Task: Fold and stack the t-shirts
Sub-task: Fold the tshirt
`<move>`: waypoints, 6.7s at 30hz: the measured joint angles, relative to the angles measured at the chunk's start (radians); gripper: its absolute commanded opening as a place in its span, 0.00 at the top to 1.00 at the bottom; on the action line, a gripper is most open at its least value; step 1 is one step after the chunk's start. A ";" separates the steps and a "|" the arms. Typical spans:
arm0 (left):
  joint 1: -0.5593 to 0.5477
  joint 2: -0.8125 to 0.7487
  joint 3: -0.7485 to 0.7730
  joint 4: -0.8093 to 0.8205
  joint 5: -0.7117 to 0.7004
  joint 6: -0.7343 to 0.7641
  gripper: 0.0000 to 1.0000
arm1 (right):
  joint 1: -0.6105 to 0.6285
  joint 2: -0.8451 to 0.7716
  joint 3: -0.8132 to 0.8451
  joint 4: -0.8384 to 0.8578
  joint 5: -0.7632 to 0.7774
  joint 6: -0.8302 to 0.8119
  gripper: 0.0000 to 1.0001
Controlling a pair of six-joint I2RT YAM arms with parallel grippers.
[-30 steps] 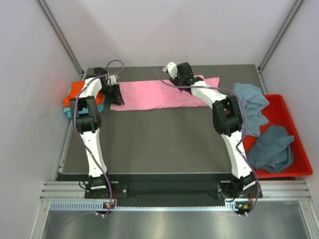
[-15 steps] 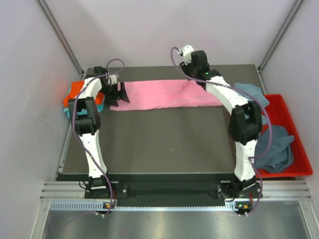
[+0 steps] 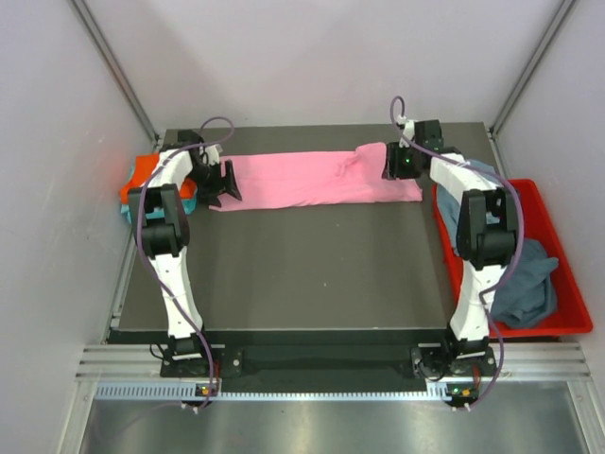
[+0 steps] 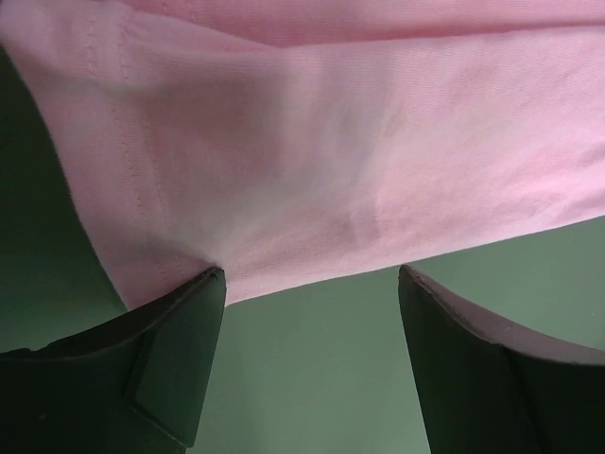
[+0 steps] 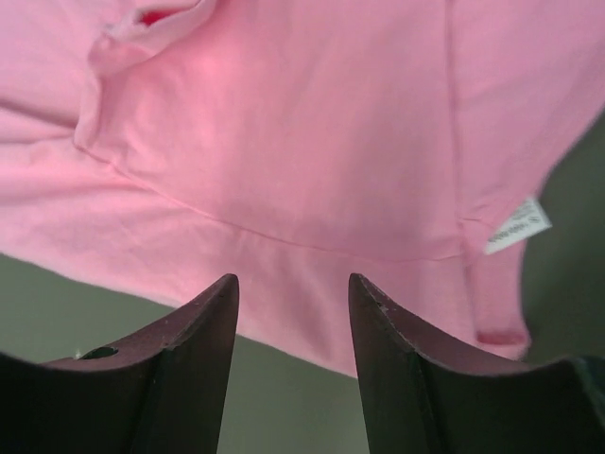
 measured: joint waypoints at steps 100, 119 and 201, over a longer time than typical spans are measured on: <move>0.022 -0.007 -0.065 -0.023 0.007 0.027 1.00 | -0.036 -0.172 -0.154 0.014 -0.010 0.147 0.50; 0.018 -0.099 -0.132 -0.041 0.031 0.026 1.00 | -0.055 -0.003 -0.151 -0.006 0.064 0.122 0.53; -1.040 -0.444 -0.210 -0.107 -0.118 0.177 0.35 | 0.006 0.483 0.579 0.166 -0.119 0.394 0.48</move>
